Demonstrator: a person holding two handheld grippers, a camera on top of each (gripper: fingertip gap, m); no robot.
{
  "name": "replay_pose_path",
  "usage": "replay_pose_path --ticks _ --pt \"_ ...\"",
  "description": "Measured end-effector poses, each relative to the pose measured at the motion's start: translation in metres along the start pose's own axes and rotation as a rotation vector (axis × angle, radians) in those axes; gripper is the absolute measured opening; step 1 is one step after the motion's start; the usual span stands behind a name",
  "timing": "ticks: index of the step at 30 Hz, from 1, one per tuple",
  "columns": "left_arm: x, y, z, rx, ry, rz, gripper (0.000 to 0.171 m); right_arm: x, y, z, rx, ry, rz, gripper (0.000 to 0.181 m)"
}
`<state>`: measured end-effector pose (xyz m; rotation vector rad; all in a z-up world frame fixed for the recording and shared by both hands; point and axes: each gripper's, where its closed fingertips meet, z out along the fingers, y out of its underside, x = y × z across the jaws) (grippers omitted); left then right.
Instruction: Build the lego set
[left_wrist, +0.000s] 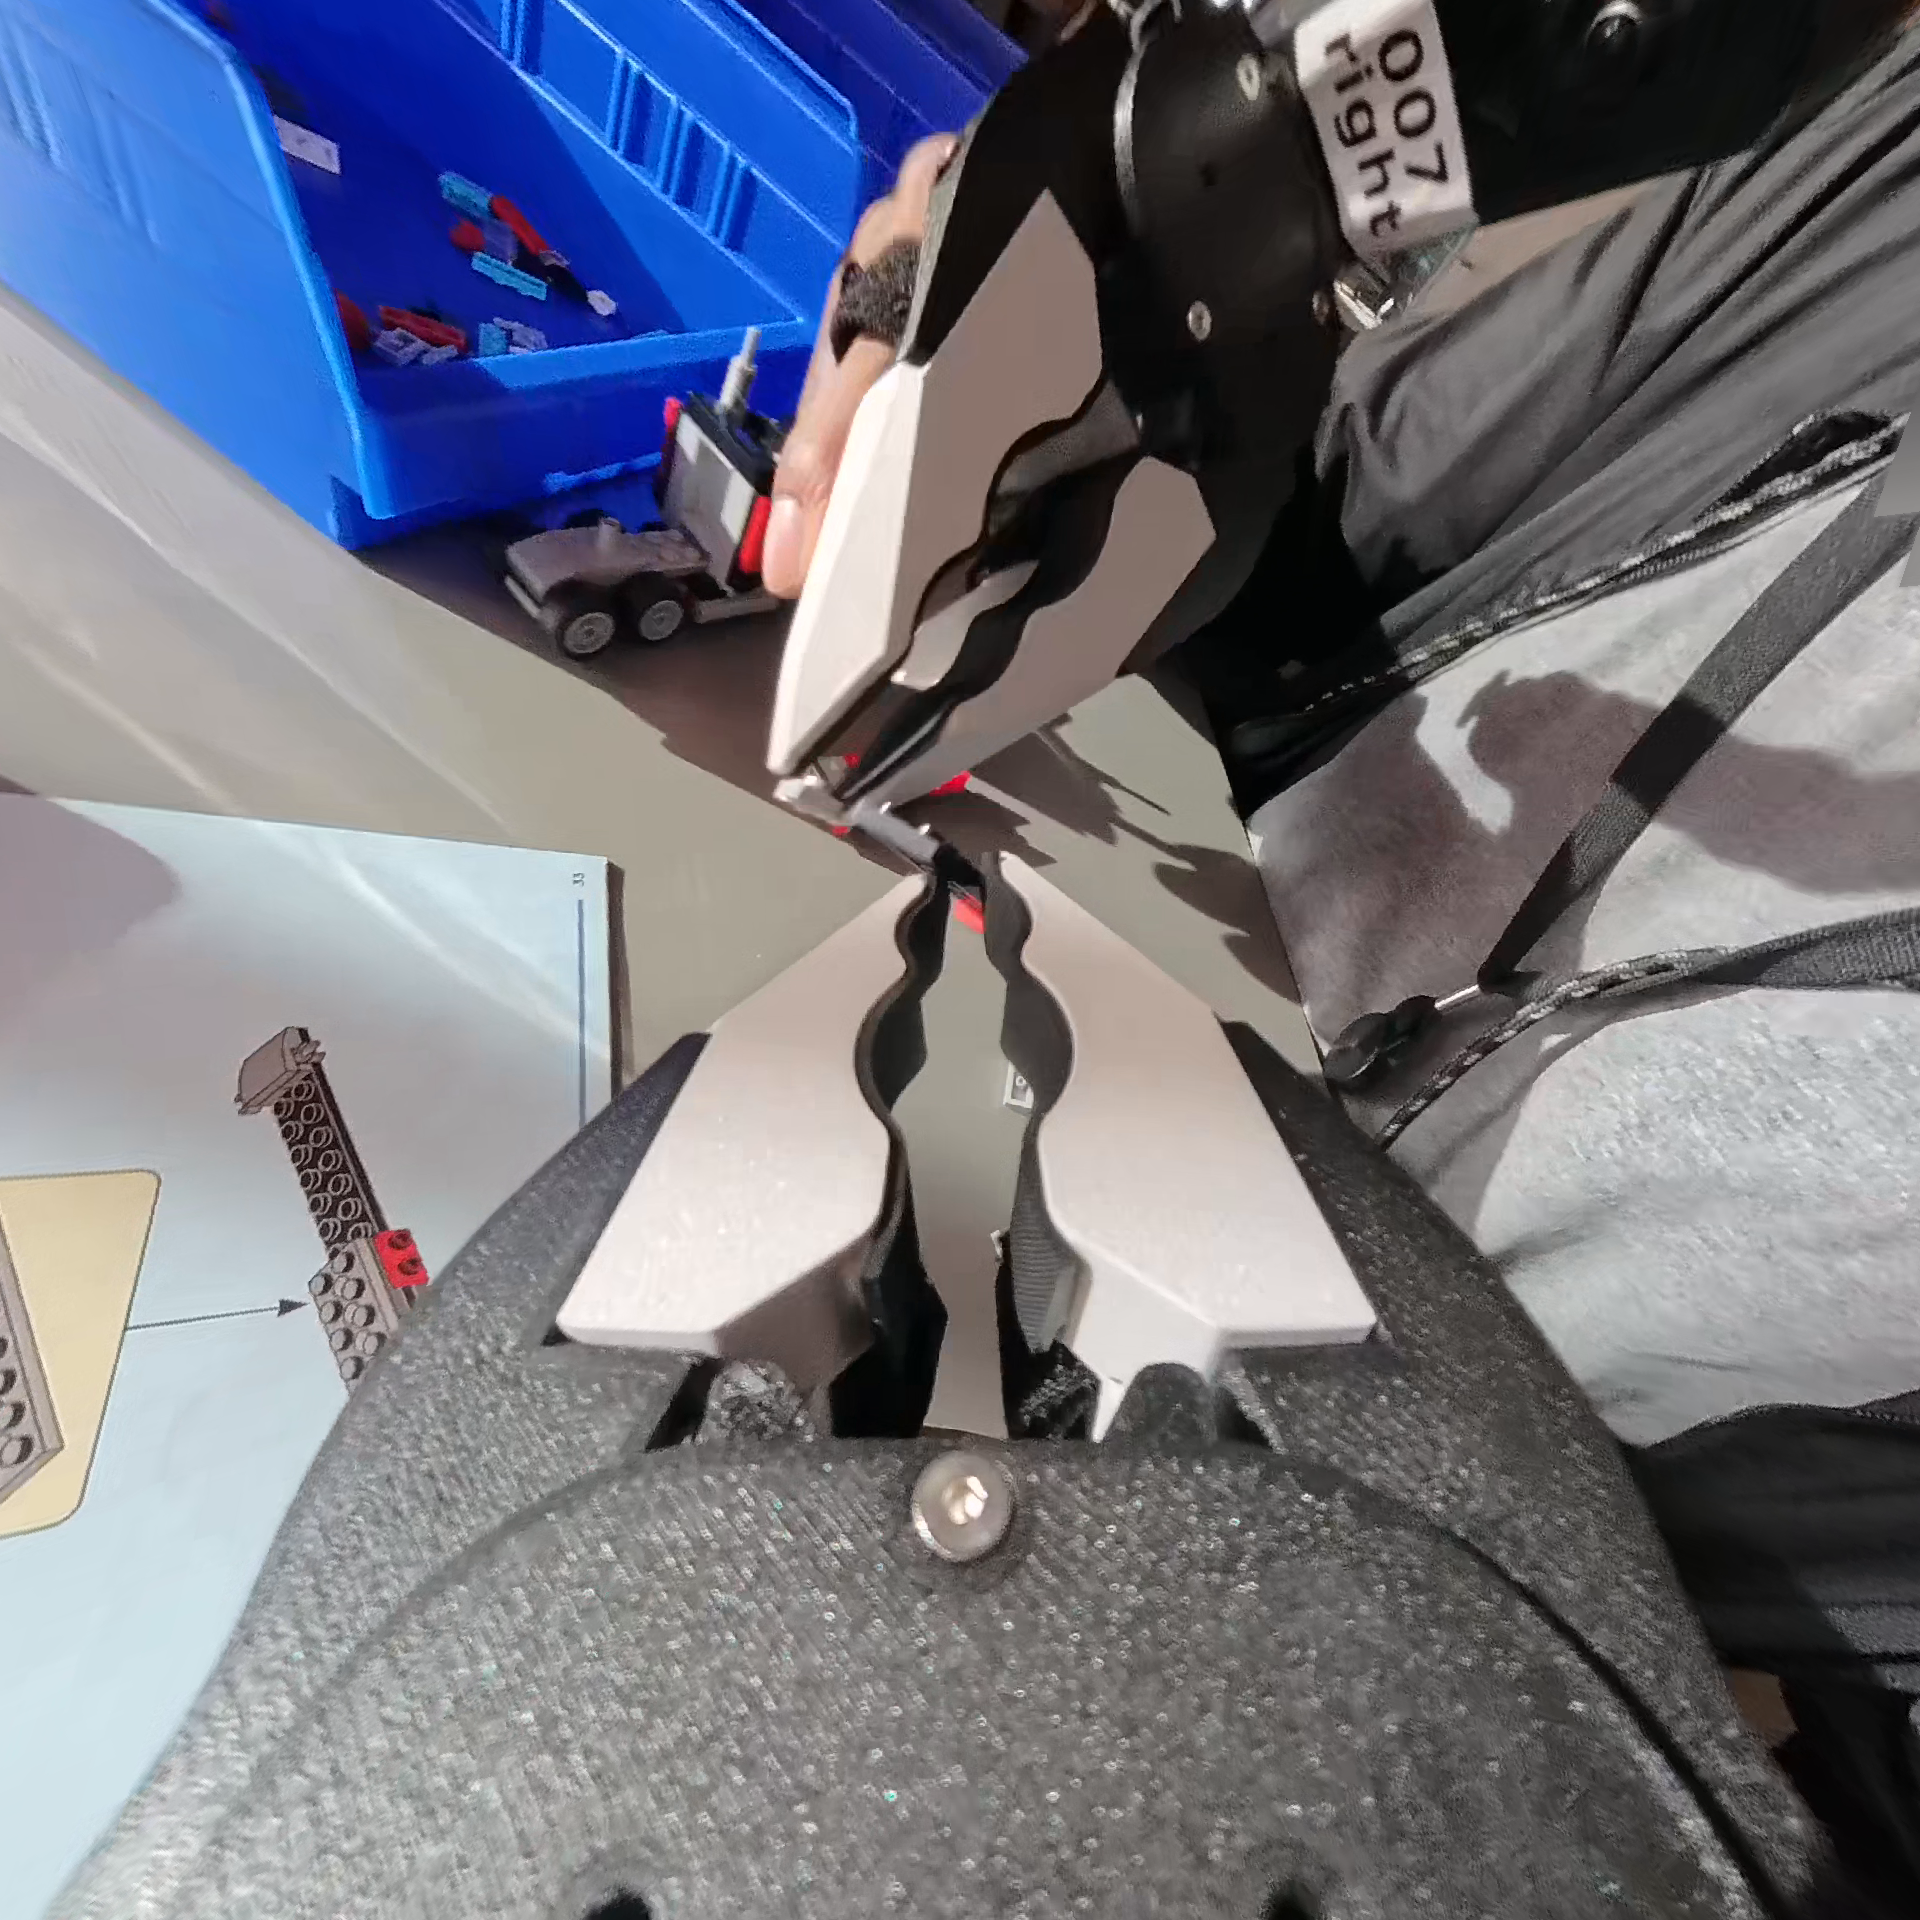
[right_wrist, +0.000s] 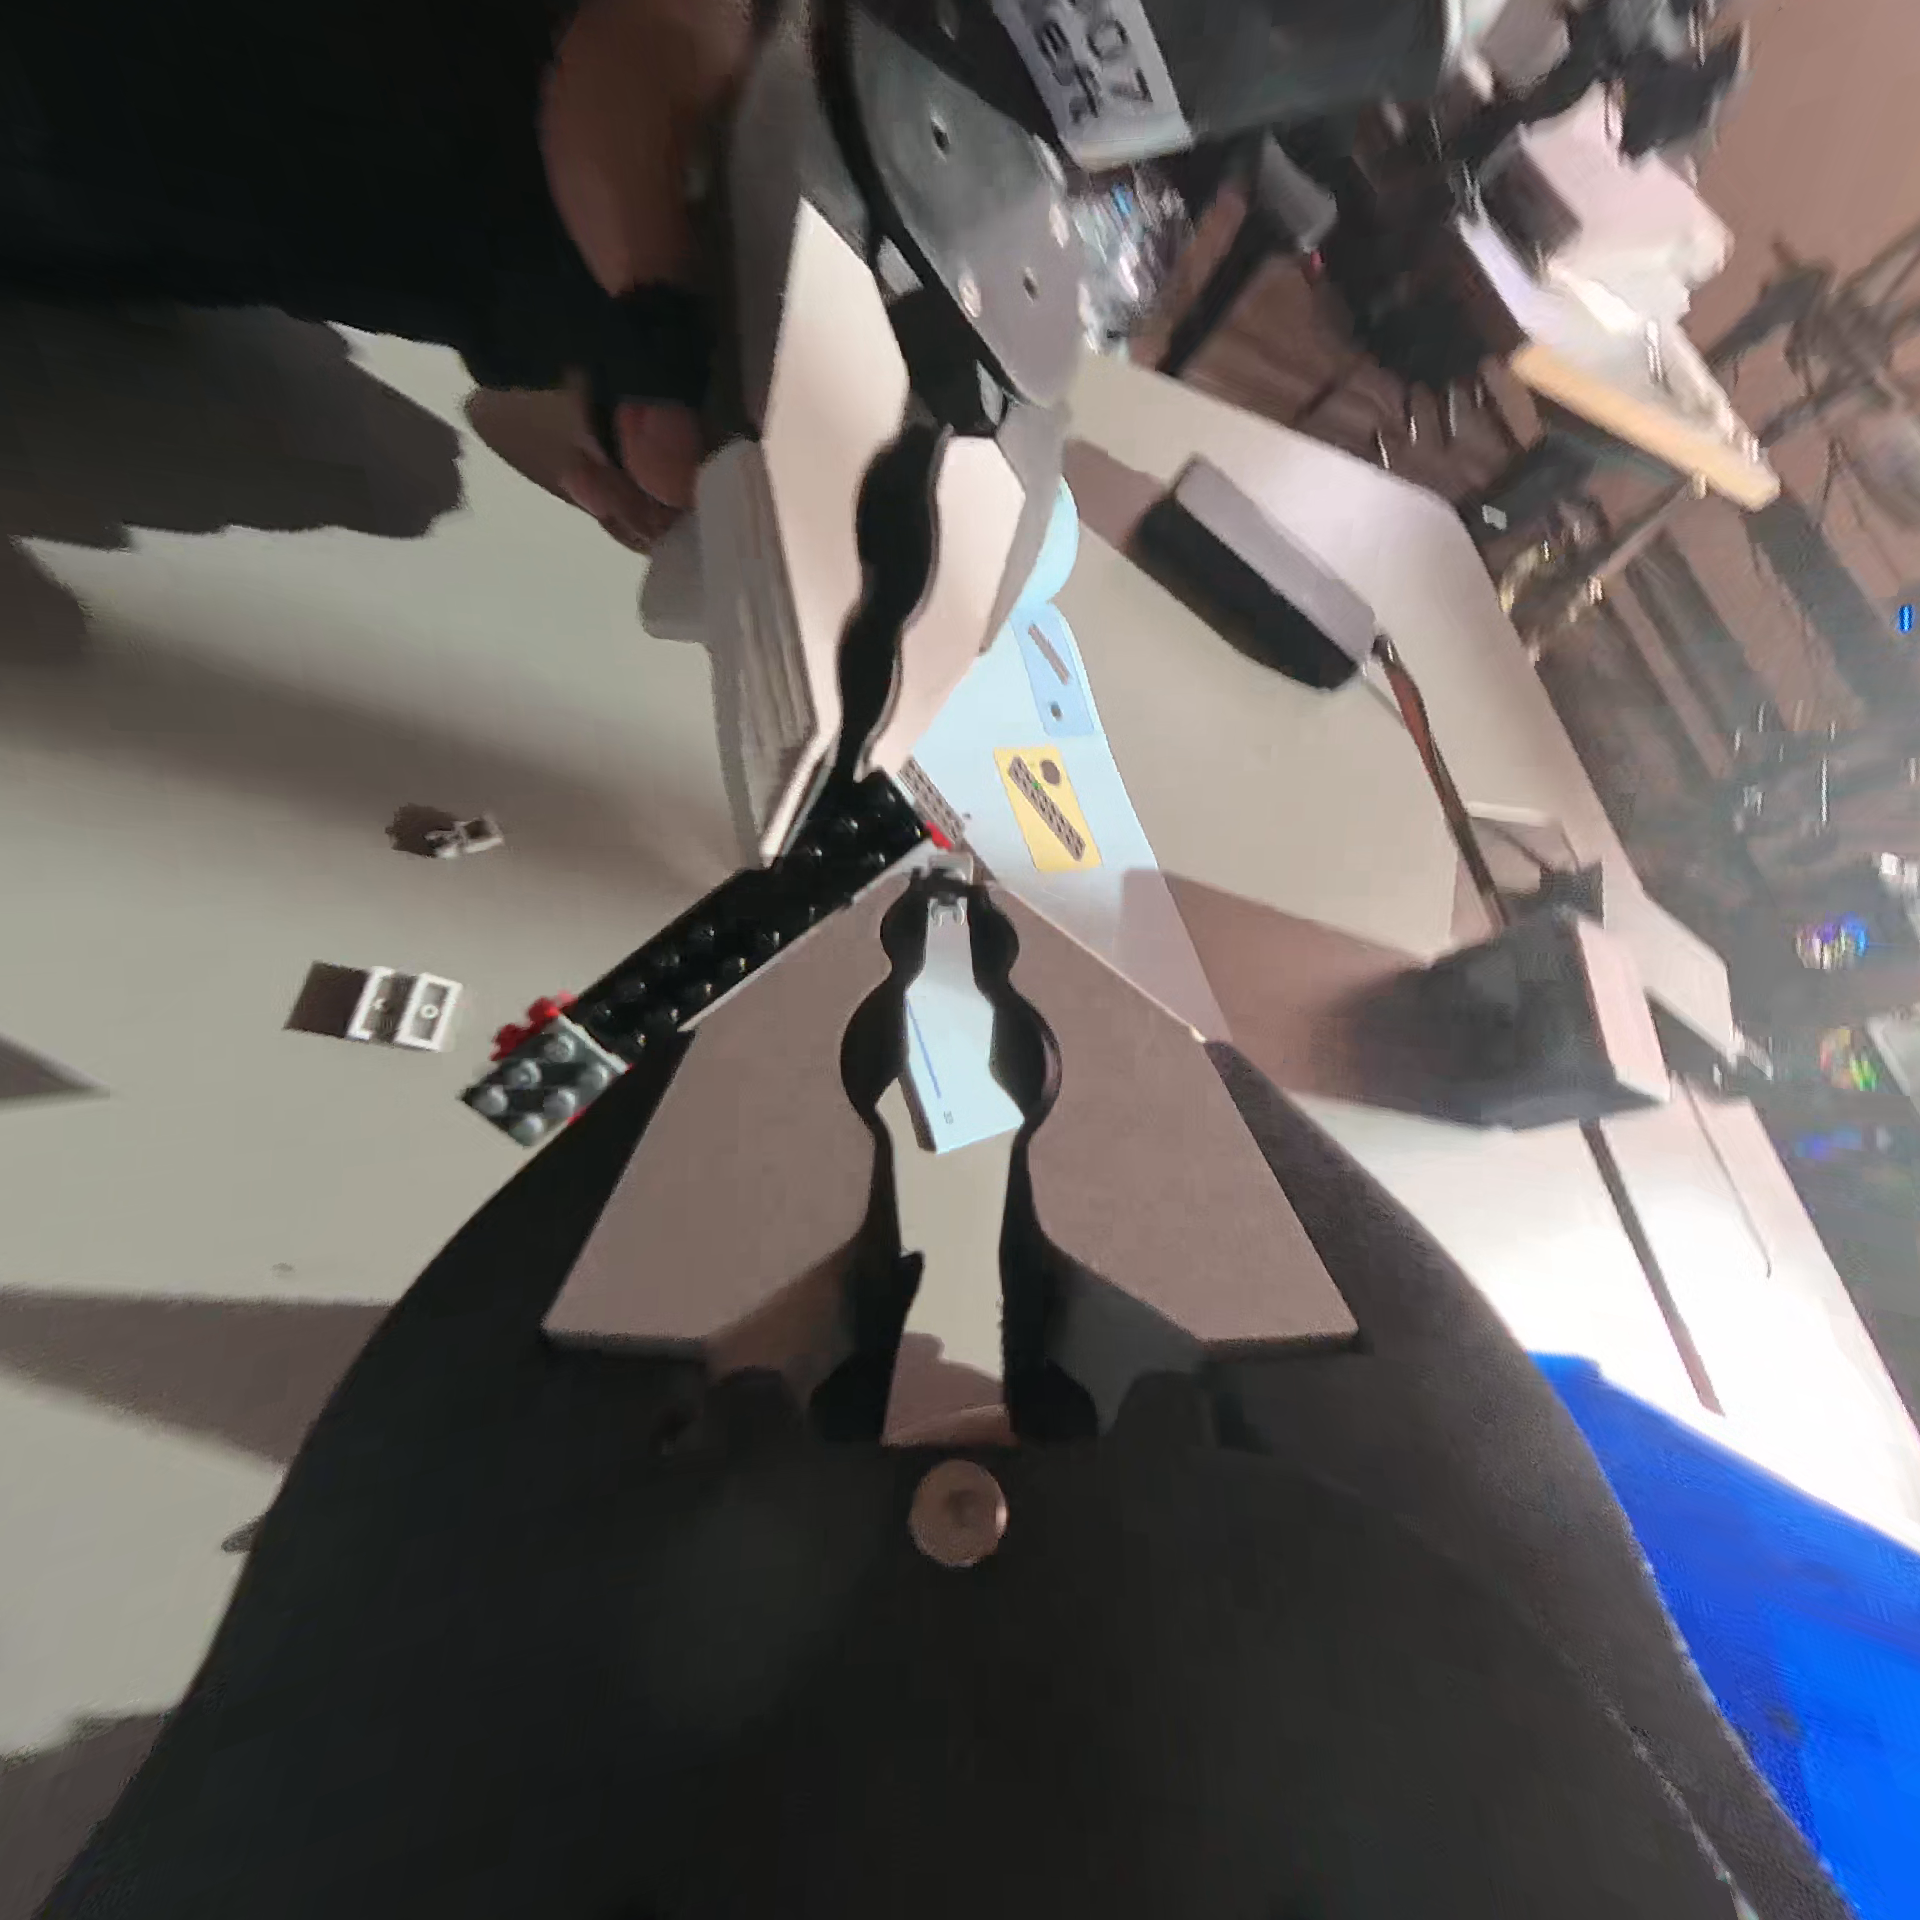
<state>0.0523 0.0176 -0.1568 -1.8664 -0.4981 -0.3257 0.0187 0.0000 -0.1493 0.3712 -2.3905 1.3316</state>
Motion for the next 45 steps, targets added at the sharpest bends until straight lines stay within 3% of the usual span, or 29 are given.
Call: replay_pose_path --ticks 7,18,32,45 --pt "-0.018 0.01 -0.002 -0.03 -0.089 -0.085 0.005 0.003 0.038 0.015 -0.231 0.053 0.278 0.009" --pt "-0.02 0.012 -0.003 -0.015 -0.105 -0.108 0.005 -0.007 0.046 0.025 -0.262 0.027 0.303 0.009" --pt "-0.022 0.007 -0.011 0.03 -0.121 -0.118 0.005 -0.001 0.026 0.032 -0.096 -0.008 0.29 0.009" --pt "-0.029 0.007 -0.032 0.092 -0.148 -0.174 0.004 0.034 -0.011 0.061 0.084 -0.007 0.333 0.009"
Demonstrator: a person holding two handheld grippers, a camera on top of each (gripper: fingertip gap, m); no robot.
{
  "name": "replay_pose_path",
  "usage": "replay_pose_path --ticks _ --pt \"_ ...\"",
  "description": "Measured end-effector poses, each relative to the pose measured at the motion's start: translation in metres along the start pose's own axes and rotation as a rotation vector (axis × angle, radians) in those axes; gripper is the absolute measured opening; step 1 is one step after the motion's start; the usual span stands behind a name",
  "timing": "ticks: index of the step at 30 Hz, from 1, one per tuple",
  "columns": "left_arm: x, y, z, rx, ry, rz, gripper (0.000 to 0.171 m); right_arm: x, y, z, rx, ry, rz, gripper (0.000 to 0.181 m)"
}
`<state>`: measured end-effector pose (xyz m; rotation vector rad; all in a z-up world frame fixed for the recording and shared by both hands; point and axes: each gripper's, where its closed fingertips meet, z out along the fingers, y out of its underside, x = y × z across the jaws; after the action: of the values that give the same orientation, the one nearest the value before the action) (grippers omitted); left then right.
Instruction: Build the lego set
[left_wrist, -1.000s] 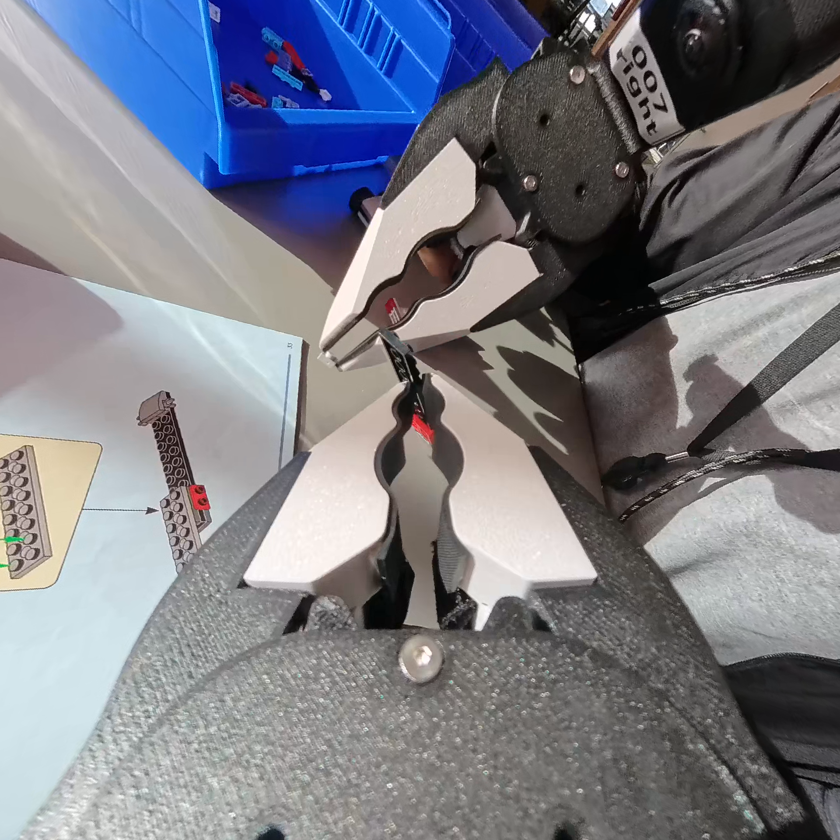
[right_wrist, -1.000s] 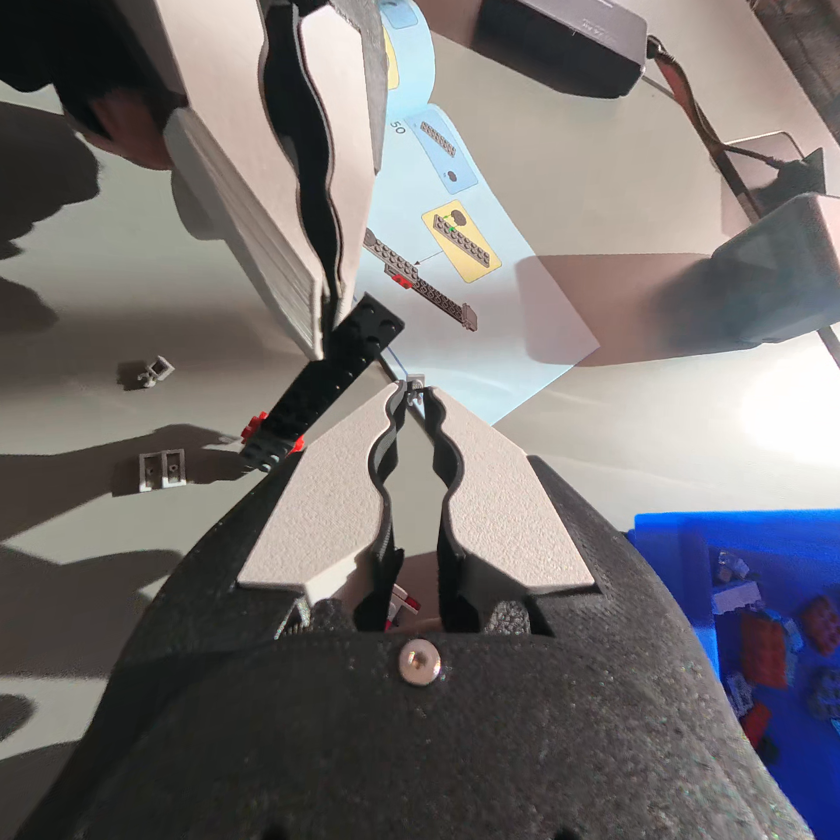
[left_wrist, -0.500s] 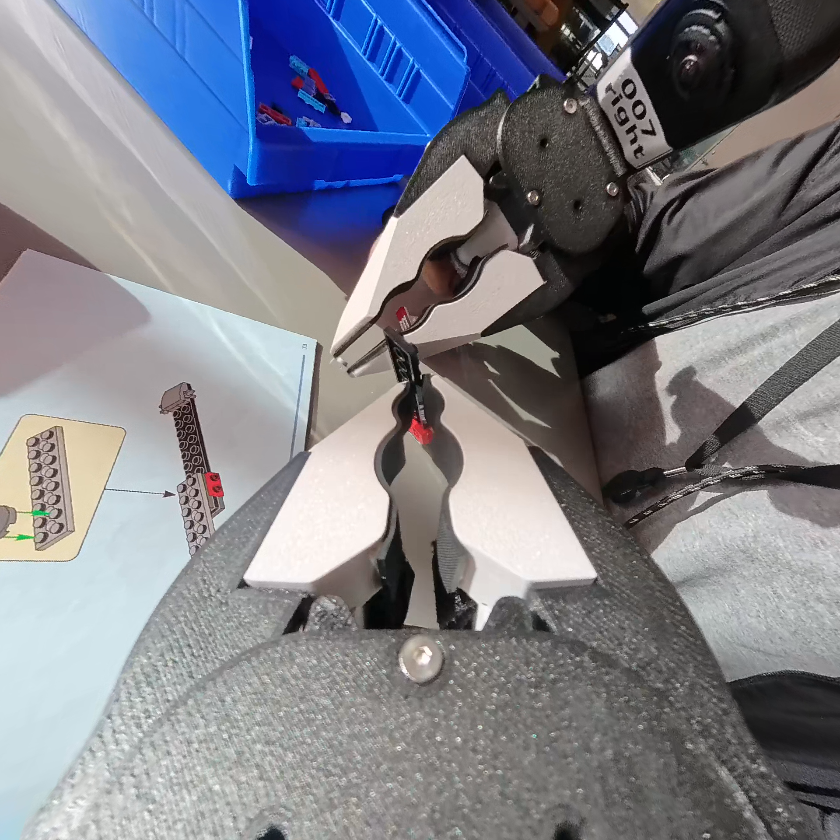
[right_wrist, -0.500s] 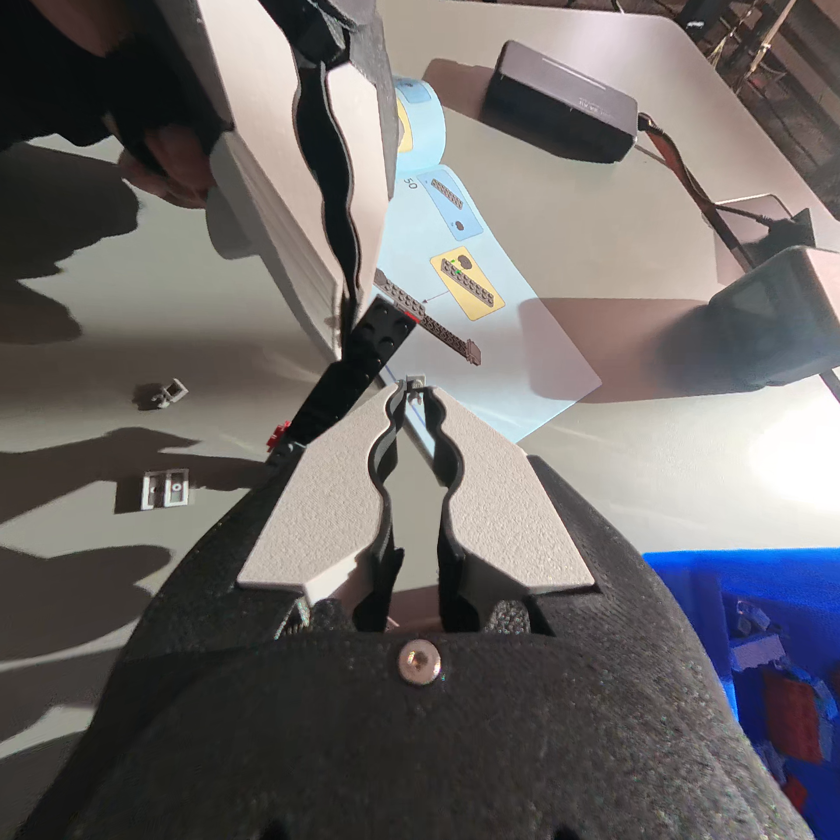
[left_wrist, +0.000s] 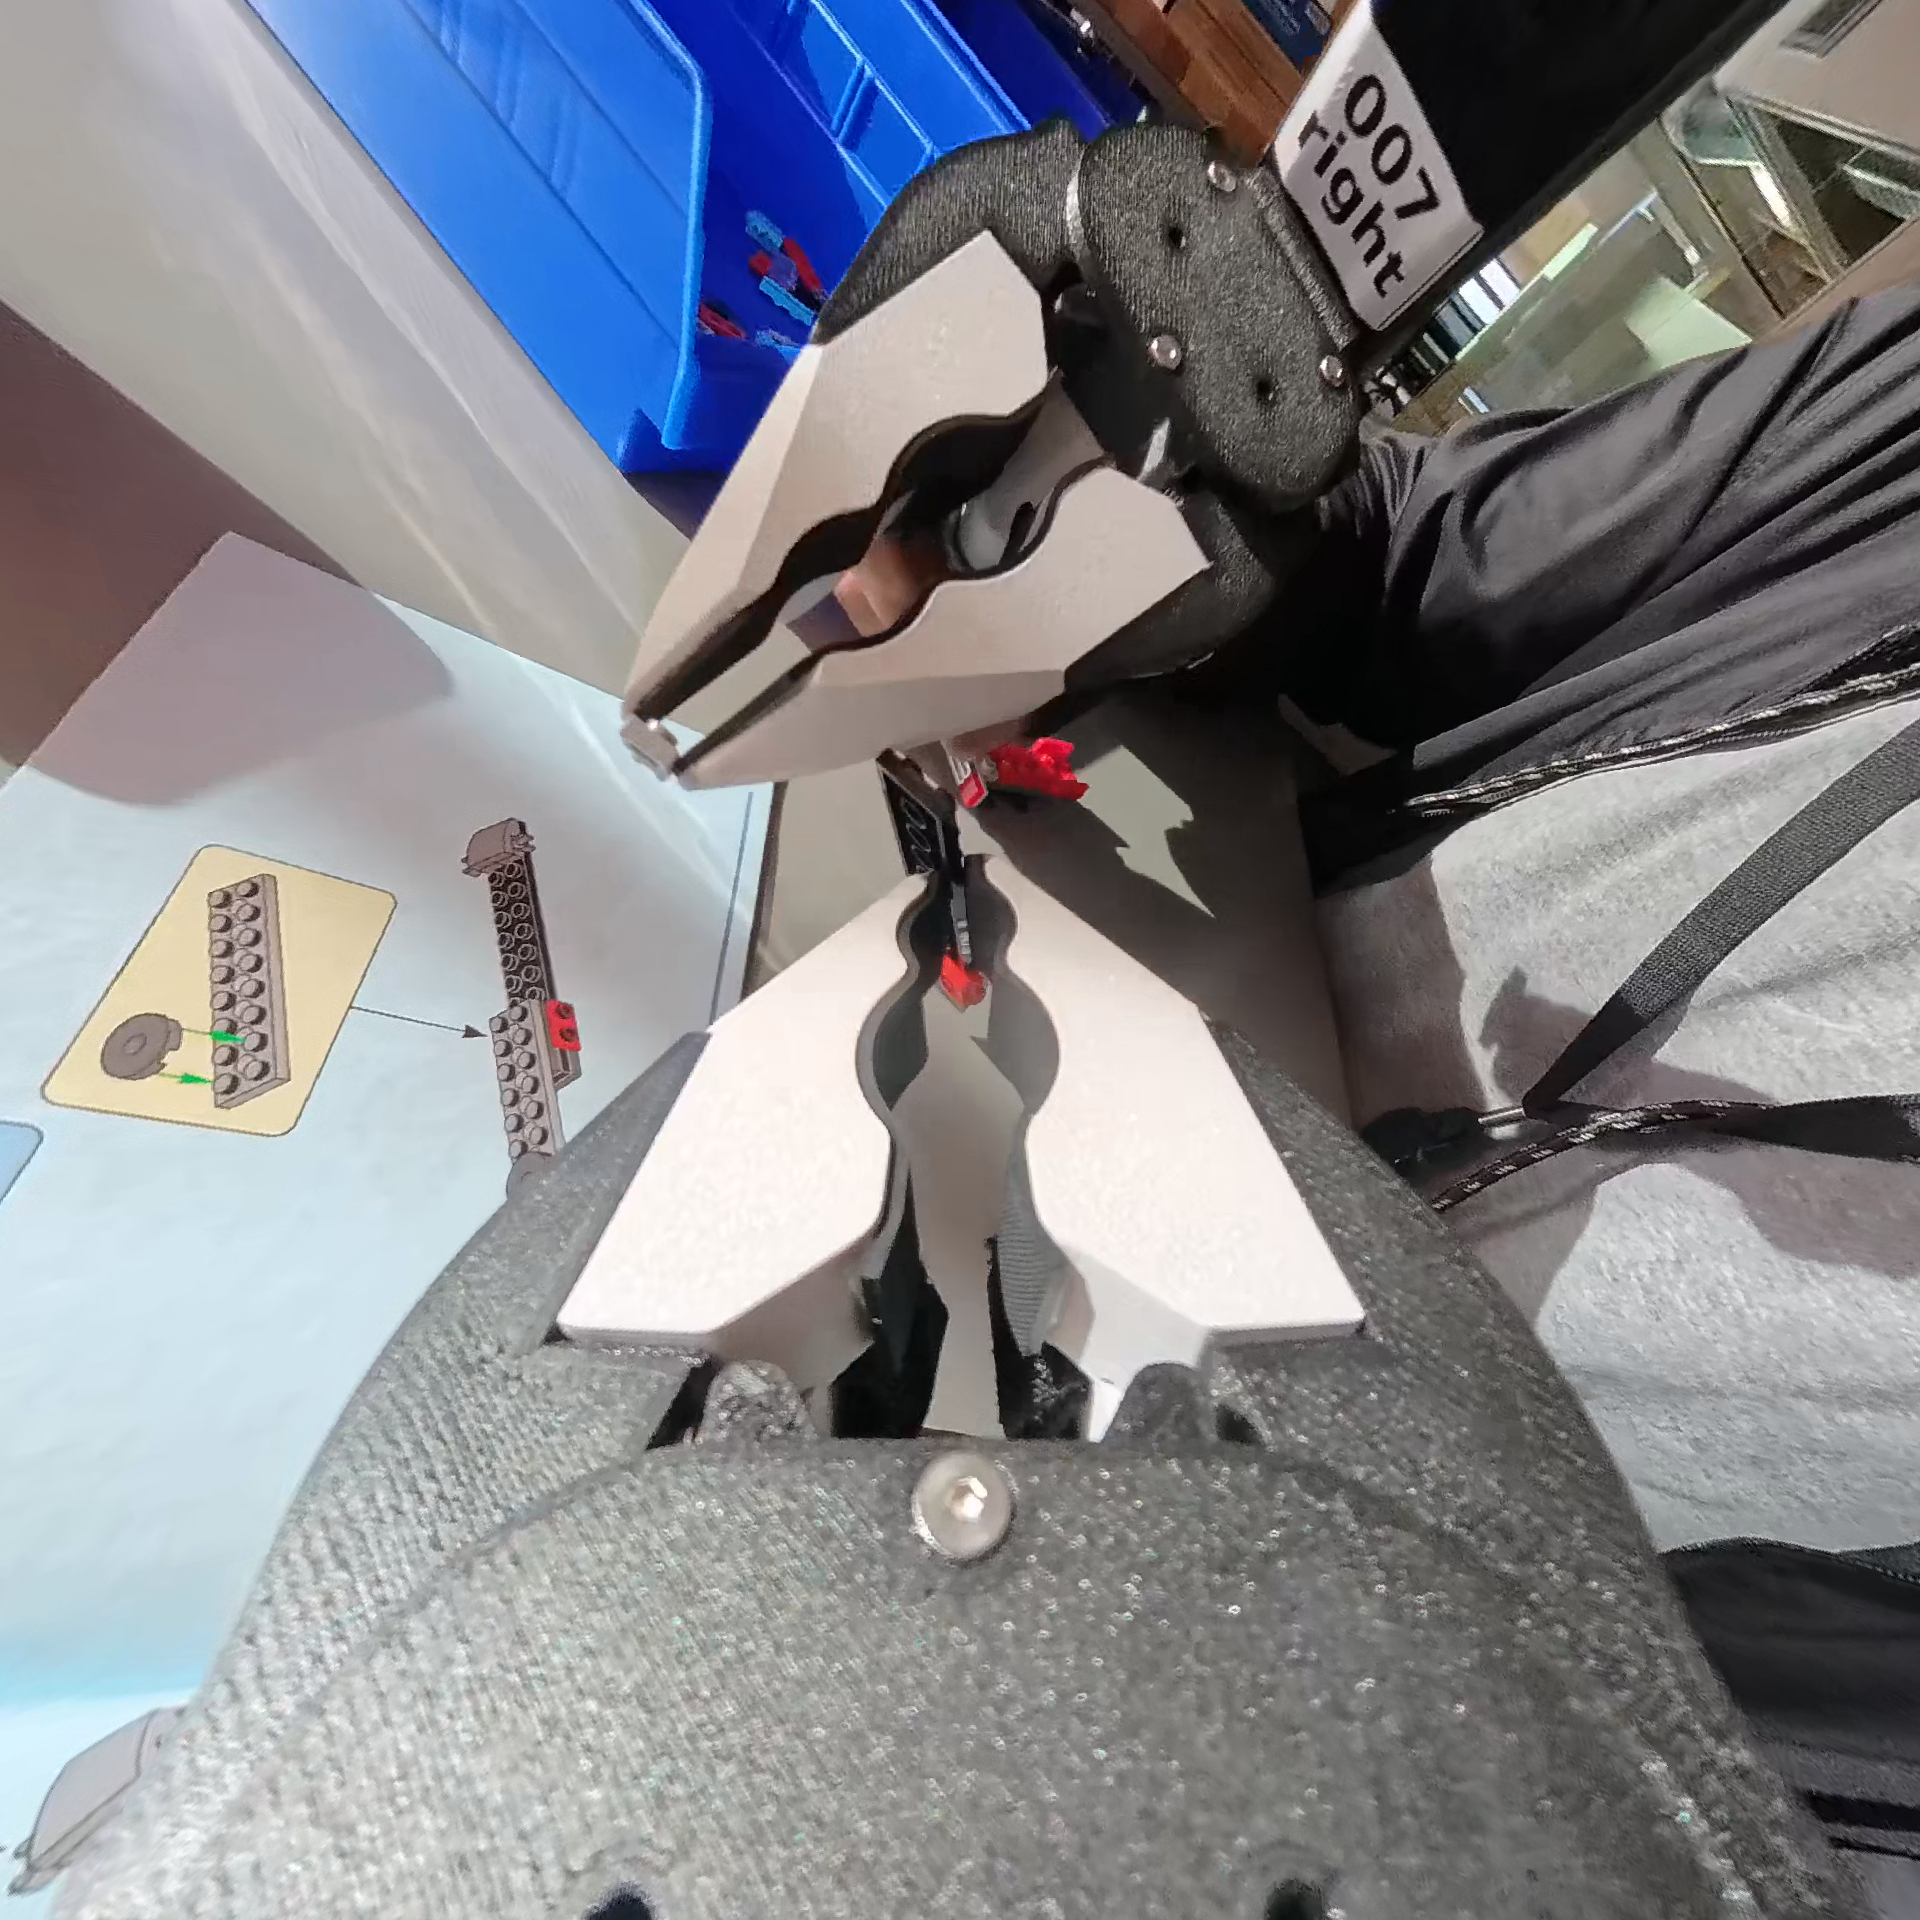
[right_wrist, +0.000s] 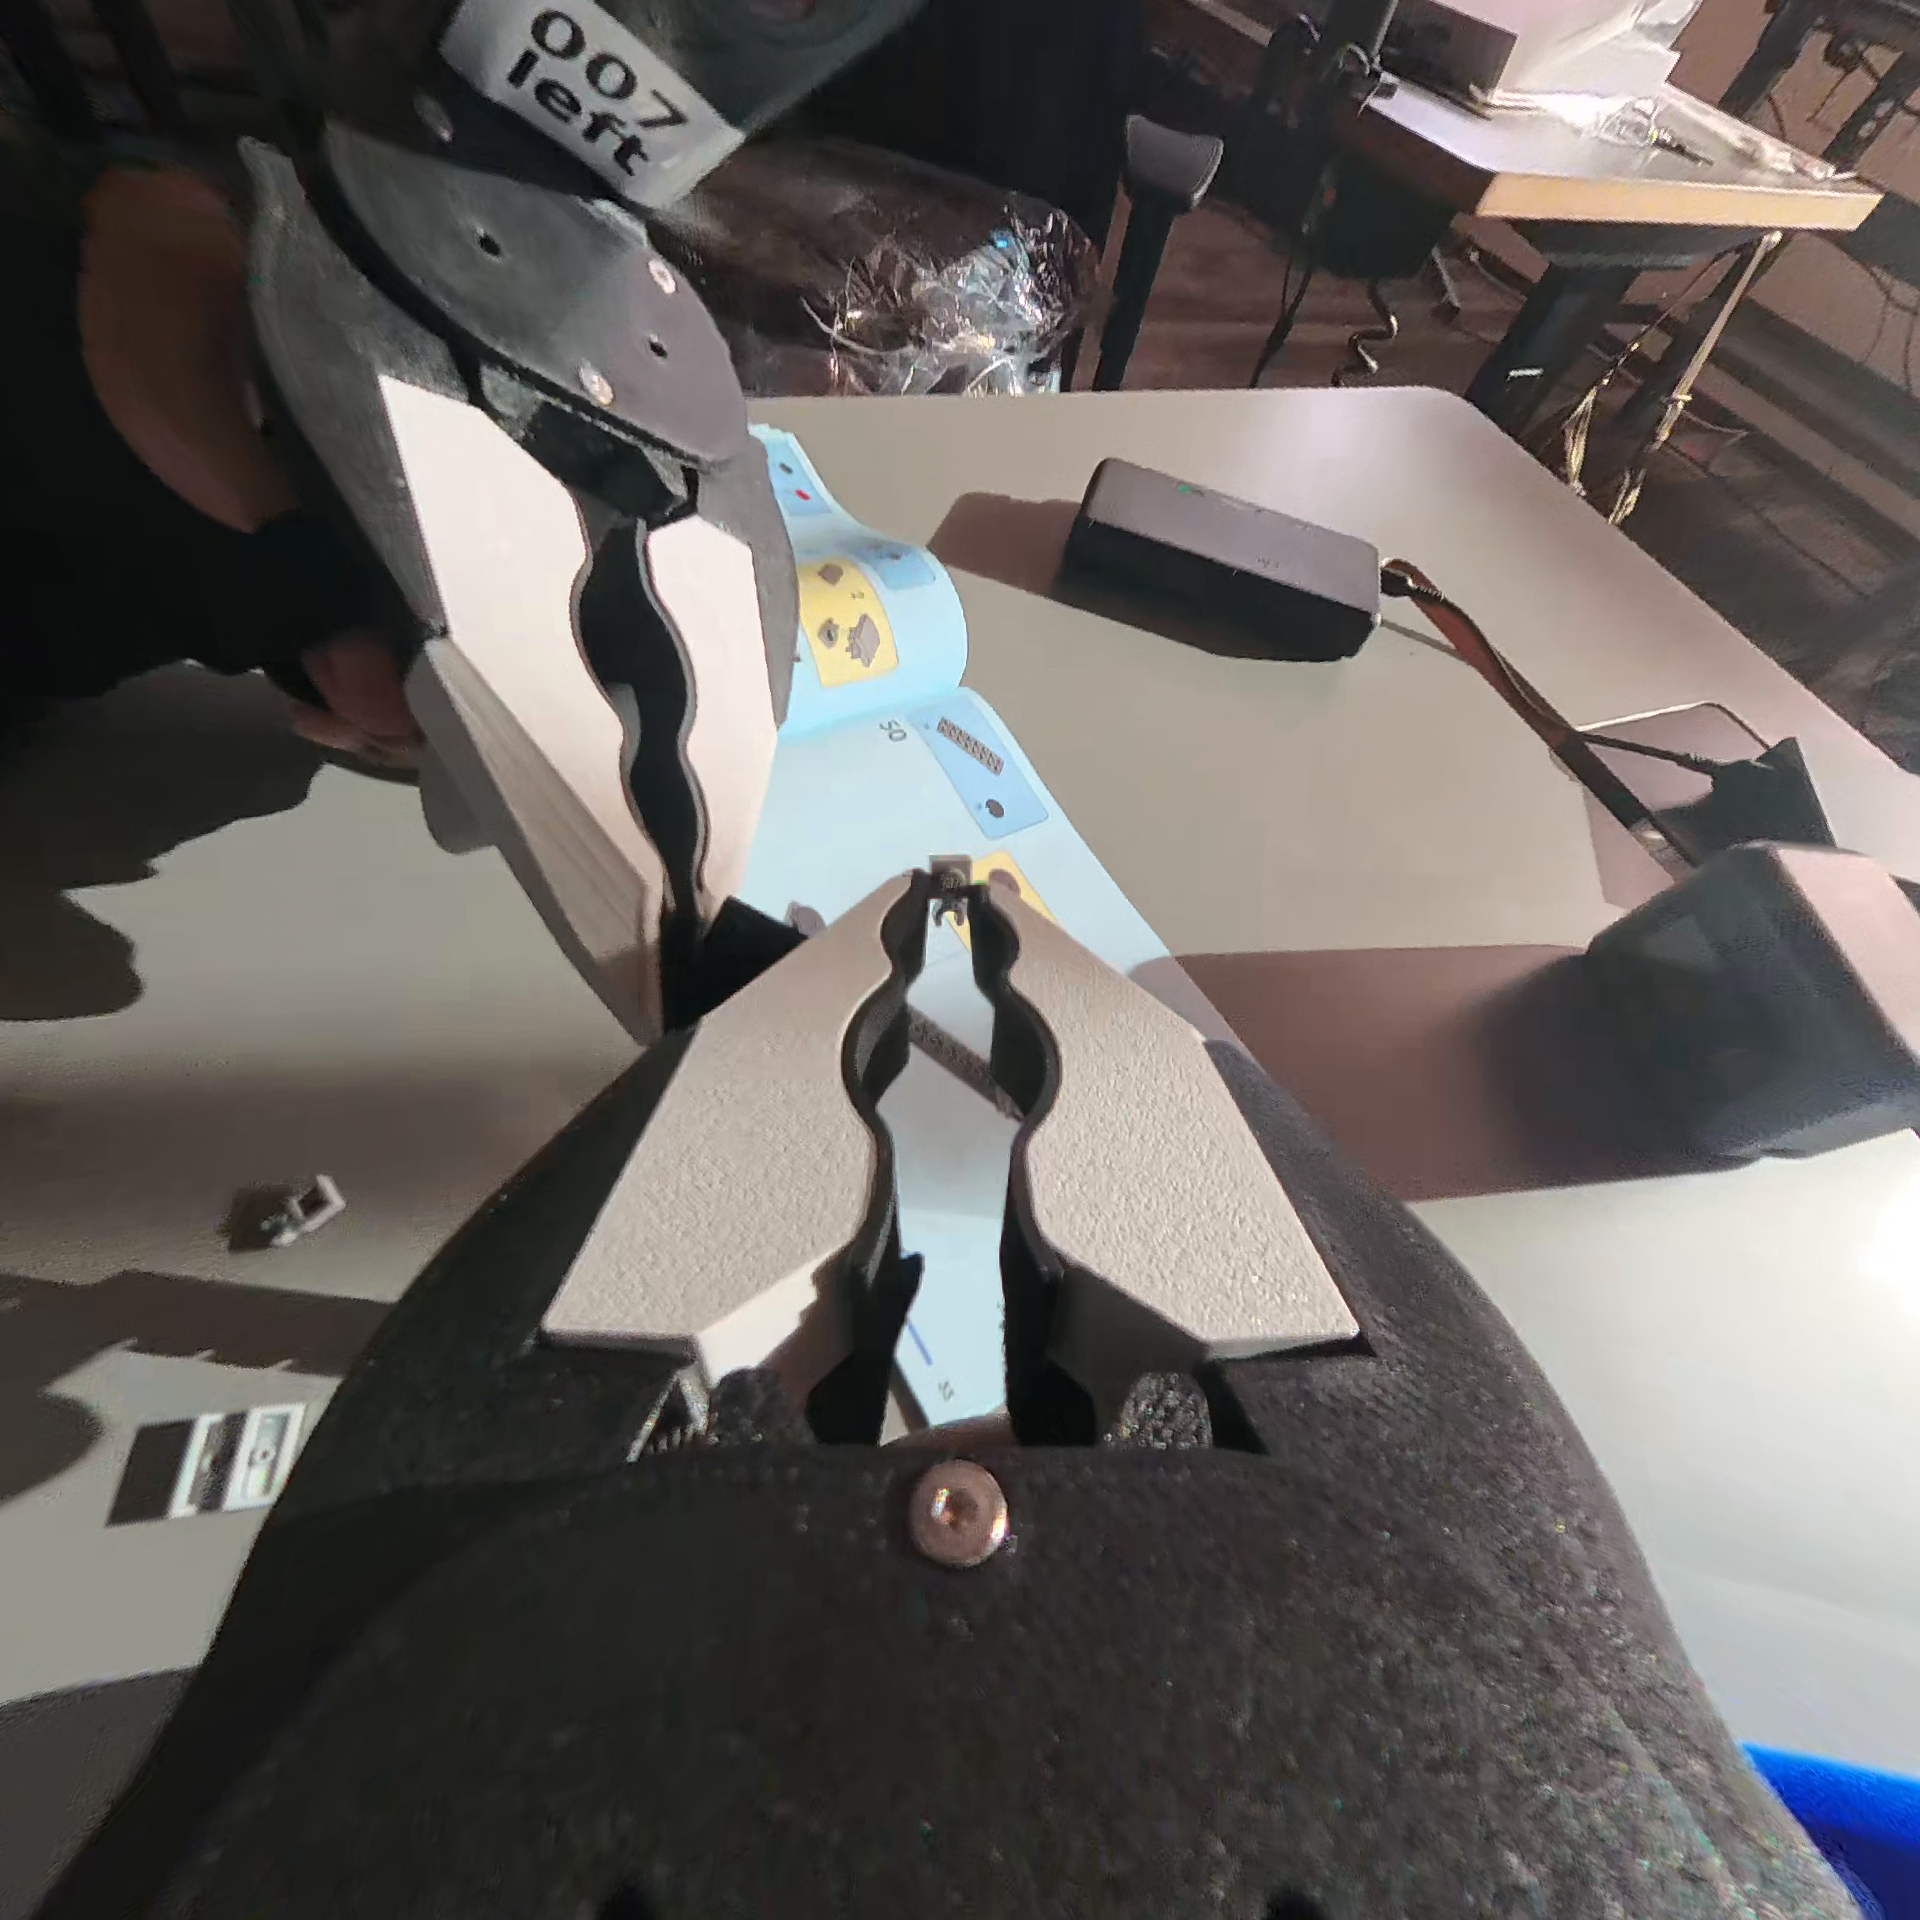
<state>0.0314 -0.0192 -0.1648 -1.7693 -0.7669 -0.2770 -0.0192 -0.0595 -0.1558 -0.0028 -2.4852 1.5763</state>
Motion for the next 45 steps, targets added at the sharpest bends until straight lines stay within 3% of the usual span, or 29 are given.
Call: replay_pose_path --ticks 7,14,19,31,45 --pt "-0.006 -0.004 -0.008 0.043 -0.01 -0.042 0.004 0.0 -0.01 -0.014 0.092 -0.018 0.077 0.009" --pt "0.002 -0.006 -0.005 0.061 0.05 -0.061 0.004 -0.027 0.005 -0.045 0.134 -0.025 -0.033 0.009" --pt "0.012 0.003 0.009 0.009 0.1 -0.06 0.004 -0.042 0.014 -0.056 0.165 -0.054 -0.073 0.009" --pt "-0.002 0.015 0.022 -0.048 0.026 -0.085 0.006 -0.046 0.041 -0.044 0.025 -0.047 -0.091 0.009" --pt "-0.009 0.008 0.028 -0.001 -0.007 -0.143 0.009 -0.039 0.044 -0.043 0.007 -0.042 -0.045 0.009"
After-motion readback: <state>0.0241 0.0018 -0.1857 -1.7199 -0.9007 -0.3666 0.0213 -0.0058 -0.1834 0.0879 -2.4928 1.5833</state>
